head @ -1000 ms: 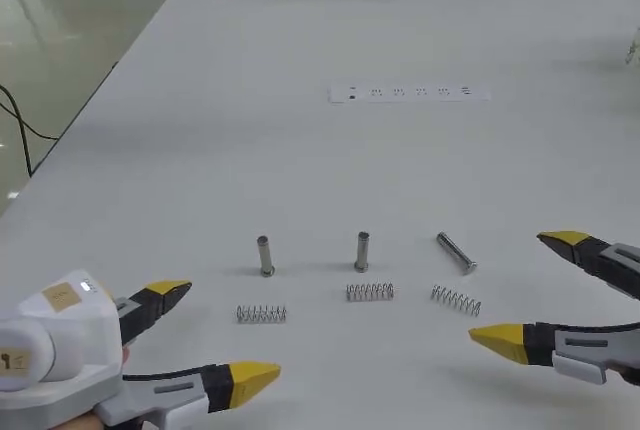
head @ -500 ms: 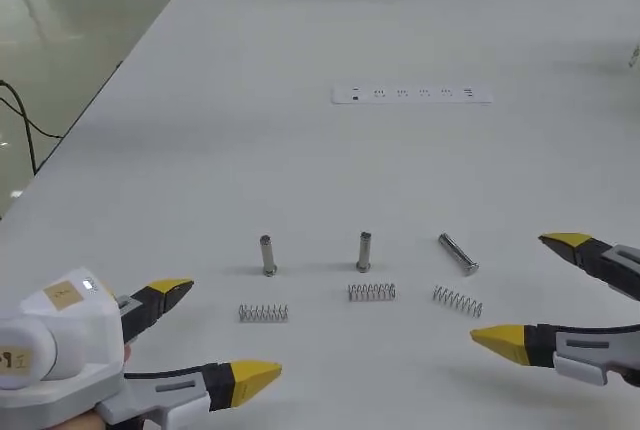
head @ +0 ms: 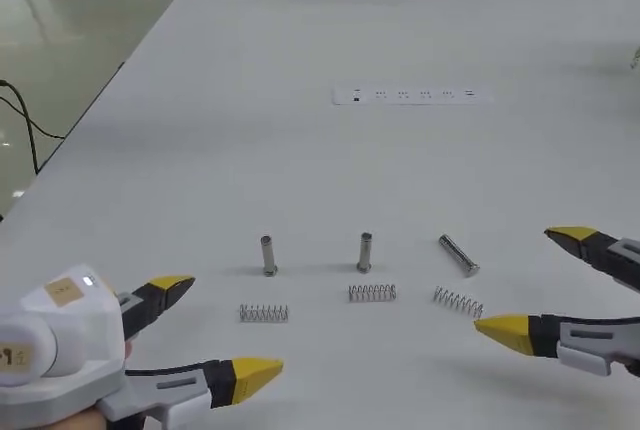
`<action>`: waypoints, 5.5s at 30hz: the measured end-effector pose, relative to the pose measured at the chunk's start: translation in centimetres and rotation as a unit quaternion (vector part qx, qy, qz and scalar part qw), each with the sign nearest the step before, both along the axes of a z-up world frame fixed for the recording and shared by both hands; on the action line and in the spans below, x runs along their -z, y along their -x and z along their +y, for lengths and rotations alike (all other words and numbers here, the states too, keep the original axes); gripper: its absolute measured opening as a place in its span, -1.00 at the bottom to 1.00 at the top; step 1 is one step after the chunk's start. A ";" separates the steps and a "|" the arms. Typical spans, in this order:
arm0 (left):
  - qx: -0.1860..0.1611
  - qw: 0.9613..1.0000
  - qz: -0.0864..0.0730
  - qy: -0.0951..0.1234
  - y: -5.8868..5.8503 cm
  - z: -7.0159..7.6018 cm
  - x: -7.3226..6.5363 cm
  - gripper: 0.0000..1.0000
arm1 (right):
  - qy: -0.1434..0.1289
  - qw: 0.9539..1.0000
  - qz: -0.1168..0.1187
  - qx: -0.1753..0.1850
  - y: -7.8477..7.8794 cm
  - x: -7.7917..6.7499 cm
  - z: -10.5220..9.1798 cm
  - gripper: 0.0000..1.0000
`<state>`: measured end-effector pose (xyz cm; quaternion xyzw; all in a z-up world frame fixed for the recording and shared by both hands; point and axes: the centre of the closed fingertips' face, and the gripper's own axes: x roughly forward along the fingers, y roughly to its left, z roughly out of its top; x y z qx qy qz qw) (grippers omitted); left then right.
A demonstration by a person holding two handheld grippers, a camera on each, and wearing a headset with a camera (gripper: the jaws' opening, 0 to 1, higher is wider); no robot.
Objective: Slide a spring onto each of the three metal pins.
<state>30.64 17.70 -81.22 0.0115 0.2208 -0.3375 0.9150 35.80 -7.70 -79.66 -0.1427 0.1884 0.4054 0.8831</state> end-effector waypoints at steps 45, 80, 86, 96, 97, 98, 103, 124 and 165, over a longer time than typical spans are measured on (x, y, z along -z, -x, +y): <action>0.005 1.000 -0.012 -0.001 0.1 -0.5 -1.0 0.69 | 0.140 0.986 0.086 0.032 -8.0 2.9 3.0 -0.18; 0.000 1.000 -0.006 0.003 0.1 -0.3 -0.6 0.67 | 0.160 0.969 0.169 0.077 -8.8 6.7 3.4 -0.72; -0.002 1.000 -0.006 0.004 0.0 -0.2 -0.6 0.66 | 0.159 0.966 0.183 0.084 -8.7 6.8 3.6 -0.78; -0.002 1.000 -0.008 0.003 0.1 -0.1 -0.8 0.65 | 0.135 0.967 0.192 0.099 -8.4 6.3 3.8 -0.80; -0.003 1.000 -0.008 0.003 0.0 -0.1 -0.8 0.65 | 0.132 0.968 0.190 0.101 -8.4 6.1 3.7 -0.80; -0.002 1.000 -0.008 0.003 0.0 -0.1 -0.8 0.65 | 0.133 0.968 0.189 0.102 -8.4 6.0 3.7 -0.80; -0.002 1.000 -0.009 0.003 0.0 -0.1 -0.9 0.65 | 0.129 0.970 0.181 0.101 -8.1 5.3 3.5 -0.80; 0.012 1.000 -0.019 -0.001 0.2 -0.8 -1.7 0.65 | 0.107 0.978 0.143 0.107 -6.5 2.4 2.6 -0.80; 0.018 1.000 -0.024 -0.006 0.6 -1.3 -2.0 0.64 | 0.076 0.985 0.130 0.083 -4.8 2.0 4.0 -0.79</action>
